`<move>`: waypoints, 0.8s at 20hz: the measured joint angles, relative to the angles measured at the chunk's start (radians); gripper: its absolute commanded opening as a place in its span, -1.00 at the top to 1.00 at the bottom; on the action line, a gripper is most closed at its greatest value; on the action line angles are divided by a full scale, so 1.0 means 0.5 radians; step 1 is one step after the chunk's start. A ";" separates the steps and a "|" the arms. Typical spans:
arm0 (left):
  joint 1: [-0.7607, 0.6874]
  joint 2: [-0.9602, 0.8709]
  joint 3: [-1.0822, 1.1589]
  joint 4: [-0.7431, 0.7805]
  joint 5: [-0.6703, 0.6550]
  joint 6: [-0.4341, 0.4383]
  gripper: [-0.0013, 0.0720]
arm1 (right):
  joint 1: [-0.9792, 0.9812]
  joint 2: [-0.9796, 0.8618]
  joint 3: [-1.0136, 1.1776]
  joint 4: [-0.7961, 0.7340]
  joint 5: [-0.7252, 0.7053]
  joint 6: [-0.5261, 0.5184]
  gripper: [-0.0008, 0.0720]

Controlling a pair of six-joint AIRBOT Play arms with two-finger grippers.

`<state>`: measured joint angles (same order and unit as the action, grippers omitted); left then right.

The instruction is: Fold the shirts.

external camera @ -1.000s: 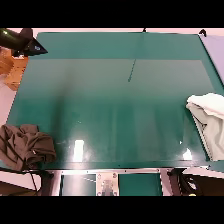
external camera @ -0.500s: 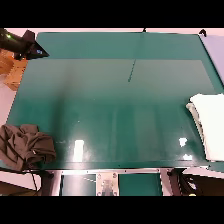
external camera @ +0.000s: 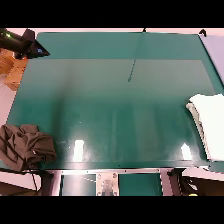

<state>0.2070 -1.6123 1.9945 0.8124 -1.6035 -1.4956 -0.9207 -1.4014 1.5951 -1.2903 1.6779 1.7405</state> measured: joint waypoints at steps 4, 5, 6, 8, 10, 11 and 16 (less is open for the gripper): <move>-0.005 0.303 -0.365 -0.017 0.035 0.048 0.92 | 0.510 0.232 -0.139 0.166 -0.372 -0.169 0.93; -0.005 0.445 -0.552 -0.019 0.082 0.078 0.92 | 0.652 0.324 -0.265 0.185 -0.445 -0.216 0.93; -0.005 0.593 -0.749 -0.019 0.127 0.104 0.92 | 0.779 0.419 -0.413 0.196 -0.514 -0.259 0.93; -0.005 0.909 -1.194 -0.018 0.227 0.160 0.92 | 1.044 0.641 -0.792 0.217 -0.664 -0.319 0.93; -0.005 1.183 -1.599 -0.017 0.304 0.208 0.91 | 1.248 0.831 -1.128 0.227 -0.805 -0.356 0.93; -0.006 1.279 -1.756 -0.014 0.324 0.225 0.91 | 1.327 0.899 -1.251 0.235 -0.860 -0.364 0.93; -0.005 1.511 -2.137 -0.019 0.376 0.269 0.91 | 1.554 1.056 -1.537 0.259 -0.958 -0.394 0.92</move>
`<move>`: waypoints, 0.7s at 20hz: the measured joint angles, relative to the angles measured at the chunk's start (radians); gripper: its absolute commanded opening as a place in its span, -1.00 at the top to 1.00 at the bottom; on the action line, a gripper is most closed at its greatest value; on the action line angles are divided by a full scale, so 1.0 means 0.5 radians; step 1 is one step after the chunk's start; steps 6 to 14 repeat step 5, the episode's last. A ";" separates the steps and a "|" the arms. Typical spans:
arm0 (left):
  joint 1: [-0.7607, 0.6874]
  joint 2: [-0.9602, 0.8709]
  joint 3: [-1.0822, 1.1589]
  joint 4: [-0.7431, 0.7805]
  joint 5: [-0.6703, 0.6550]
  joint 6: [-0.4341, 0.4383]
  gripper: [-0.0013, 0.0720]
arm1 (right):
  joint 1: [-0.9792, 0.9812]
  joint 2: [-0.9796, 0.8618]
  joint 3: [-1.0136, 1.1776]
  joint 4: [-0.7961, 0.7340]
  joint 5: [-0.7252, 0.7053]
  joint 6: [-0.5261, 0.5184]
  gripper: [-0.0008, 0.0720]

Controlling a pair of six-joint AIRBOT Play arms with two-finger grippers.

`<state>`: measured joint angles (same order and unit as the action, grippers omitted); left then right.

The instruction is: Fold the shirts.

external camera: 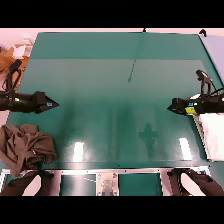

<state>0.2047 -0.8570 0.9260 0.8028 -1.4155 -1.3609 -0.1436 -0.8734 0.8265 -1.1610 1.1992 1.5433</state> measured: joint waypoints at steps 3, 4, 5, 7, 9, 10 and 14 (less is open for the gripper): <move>0.000 0.034 -0.059 -0.002 0.035 0.010 0.91 | 0.037 0.024 -0.043 0.005 -0.003 -0.005 0.93; -0.002 0.038 -0.069 -0.002 0.039 0.011 0.91 | 0.044 0.027 -0.051 0.009 -0.003 -0.005 0.92; -0.001 0.043 -0.076 -0.004 0.047 0.011 0.91 | 0.047 0.030 -0.056 0.008 -0.004 -0.005 0.93; -0.001 0.043 -0.076 -0.004 0.047 0.011 0.91 | 0.047 0.030 -0.056 0.008 -0.004 -0.005 0.93; -0.001 0.043 -0.076 -0.004 0.047 0.011 0.91 | 0.047 0.030 -0.056 0.008 -0.004 -0.005 0.93; -0.001 0.043 -0.076 -0.004 0.047 0.011 0.91 | 0.047 0.030 -0.056 0.008 -0.004 -0.005 0.93; -0.001 0.043 -0.076 -0.004 0.047 0.011 0.91 | 0.047 0.030 -0.056 0.008 -0.004 -0.005 0.93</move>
